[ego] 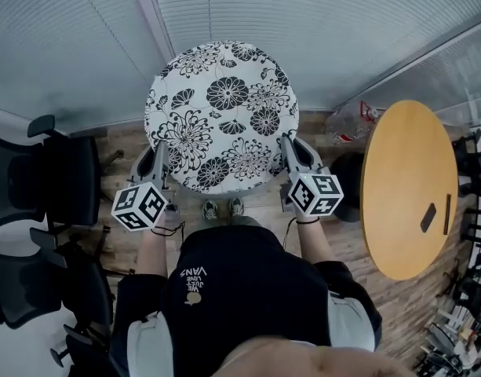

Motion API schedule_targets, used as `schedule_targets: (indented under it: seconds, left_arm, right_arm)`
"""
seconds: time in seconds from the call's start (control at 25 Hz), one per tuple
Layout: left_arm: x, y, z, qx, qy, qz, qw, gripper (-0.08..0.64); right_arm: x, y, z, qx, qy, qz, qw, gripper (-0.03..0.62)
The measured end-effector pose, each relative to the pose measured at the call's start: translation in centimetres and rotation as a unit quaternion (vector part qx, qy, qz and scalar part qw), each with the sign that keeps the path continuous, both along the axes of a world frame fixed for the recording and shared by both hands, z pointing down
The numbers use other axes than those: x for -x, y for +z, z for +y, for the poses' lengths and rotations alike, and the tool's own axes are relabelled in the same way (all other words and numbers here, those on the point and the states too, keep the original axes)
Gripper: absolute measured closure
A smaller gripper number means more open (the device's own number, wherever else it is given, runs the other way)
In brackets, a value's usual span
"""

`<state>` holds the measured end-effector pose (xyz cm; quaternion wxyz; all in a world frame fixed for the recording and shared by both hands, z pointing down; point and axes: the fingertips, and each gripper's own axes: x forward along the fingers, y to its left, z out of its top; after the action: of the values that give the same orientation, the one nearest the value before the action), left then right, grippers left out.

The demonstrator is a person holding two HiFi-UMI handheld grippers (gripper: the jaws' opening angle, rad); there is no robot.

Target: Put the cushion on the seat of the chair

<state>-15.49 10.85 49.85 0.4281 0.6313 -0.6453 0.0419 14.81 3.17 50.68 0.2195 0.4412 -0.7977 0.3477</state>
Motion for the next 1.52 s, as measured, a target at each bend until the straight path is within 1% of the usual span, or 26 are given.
schedule_targets:
  seconds: [0.4,0.6,0.84,0.96,1.04,1.08,1.12,1.2,1.24,1.28,1.36,1.52]
  left_arm:
    - [0.0,-0.1,-0.2,0.014,0.005,0.015,0.9998,0.517]
    - [0.1,0.2,-0.3,0.024,0.008,0.019,0.9995,0.517]
    - [0.3,-0.5,-0.6,0.031,0.014,0.021,0.9992,0.517]
    - [0.4,0.0,-1.2,0.040,0.019,0.022,0.9988,0.517]
    - [0.1,0.4,-0.7,0.045,0.020,0.022,0.9985,0.517]
    - [-0.1,0.6,-0.2,0.040,0.021,0.018,0.9988,0.517]
    - [-0.1,0.6,-0.1,0.024,0.021,0.009,0.9995,0.517]
    - [0.3,0.3,-0.4,-0.030,0.021,-0.022,0.9991,0.517]
    - [0.4,0.0,-0.3,-0.051,0.022,-0.035,0.9978,0.517]
    - [0.1,-0.4,0.1,-0.063,0.022,-0.042,0.9969,0.517]
    - [-0.3,-1.1,0.8,-0.067,0.024,-0.043,0.9966,0.517]
    - [-0.3,-1.5,0.6,-0.064,0.025,-0.036,0.9970,0.517]
  right_arm:
    - [0.2,-0.6,0.1,0.014,-0.001,0.015,1.000,0.557]
    - [0.2,-0.5,0.0,0.023,-0.001,0.024,0.999,0.557]
    - [0.5,-1.5,0.0,0.028,-0.006,0.034,0.999,0.557]
    - [0.6,-1.1,-0.3,0.040,-0.003,0.036,0.999,0.557]
    - [0.2,-0.6,0.2,0.047,0.001,0.033,0.998,0.557]
    - [-0.1,-0.4,0.6,0.041,0.003,0.029,0.999,0.557]
    - [-0.2,-0.1,0.7,0.023,0.004,0.020,1.000,0.557]
    - [0.1,0.7,0.2,-0.032,0.006,-0.009,0.999,0.557]
    - [0.1,0.8,0.3,-0.054,0.006,-0.020,0.998,0.557]
    - [-0.1,0.7,0.8,-0.065,0.007,-0.026,0.998,0.557]
    - [-0.6,0.2,1.7,-0.067,0.007,-0.027,0.997,0.557]
    - [-0.4,-0.3,1.5,-0.061,0.008,-0.021,0.998,0.557]
